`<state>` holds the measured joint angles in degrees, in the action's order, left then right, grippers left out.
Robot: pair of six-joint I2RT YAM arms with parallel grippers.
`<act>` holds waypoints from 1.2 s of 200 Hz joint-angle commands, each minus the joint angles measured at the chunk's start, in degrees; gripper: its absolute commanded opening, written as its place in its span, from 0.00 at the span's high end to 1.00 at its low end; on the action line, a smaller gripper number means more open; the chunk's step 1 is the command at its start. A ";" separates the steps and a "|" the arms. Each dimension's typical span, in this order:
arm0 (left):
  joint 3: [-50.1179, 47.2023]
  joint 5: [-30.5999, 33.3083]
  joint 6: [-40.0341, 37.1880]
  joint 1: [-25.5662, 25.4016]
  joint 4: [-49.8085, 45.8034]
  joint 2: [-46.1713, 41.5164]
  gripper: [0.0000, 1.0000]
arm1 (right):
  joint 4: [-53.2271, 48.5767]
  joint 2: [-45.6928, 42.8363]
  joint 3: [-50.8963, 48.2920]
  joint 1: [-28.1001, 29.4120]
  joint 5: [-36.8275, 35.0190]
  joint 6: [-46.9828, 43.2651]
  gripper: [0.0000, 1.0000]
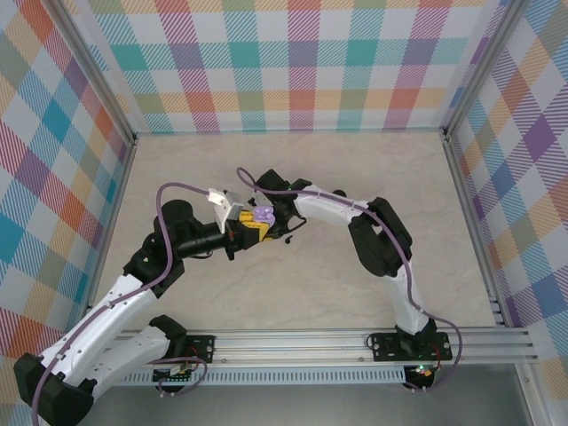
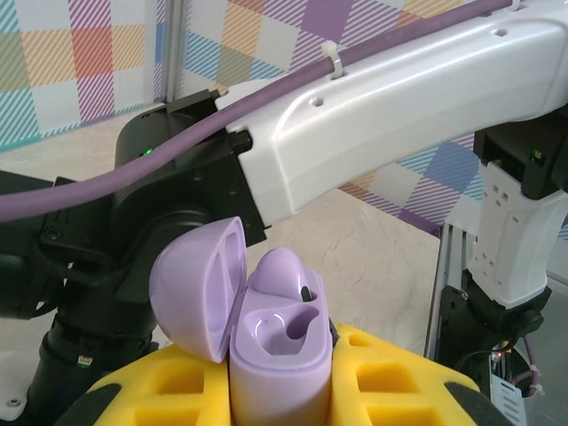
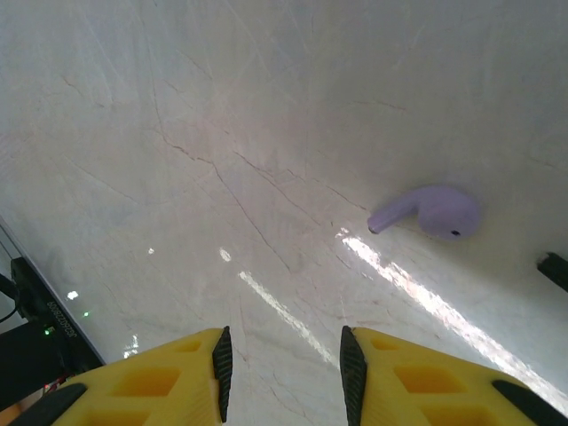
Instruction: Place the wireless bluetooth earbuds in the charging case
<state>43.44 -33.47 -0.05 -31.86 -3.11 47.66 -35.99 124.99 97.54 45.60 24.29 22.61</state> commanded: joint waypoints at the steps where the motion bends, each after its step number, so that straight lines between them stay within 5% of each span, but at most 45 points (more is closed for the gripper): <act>1: 1.14 0.26 0.58 -0.90 -0.65 -0.59 0.79 | -2.13 2.09 2.68 0.27 0.16 1.02 0.61; 240: 1.32 0.90 0.05 -0.93 -1.73 -1.08 0.79 | -17.63 12.81 21.95 2.37 -18.00 -4.68 0.61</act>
<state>43.44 -32.88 0.16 -31.86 -4.58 47.59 -50.11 137.38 116.05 47.16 11.46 20.36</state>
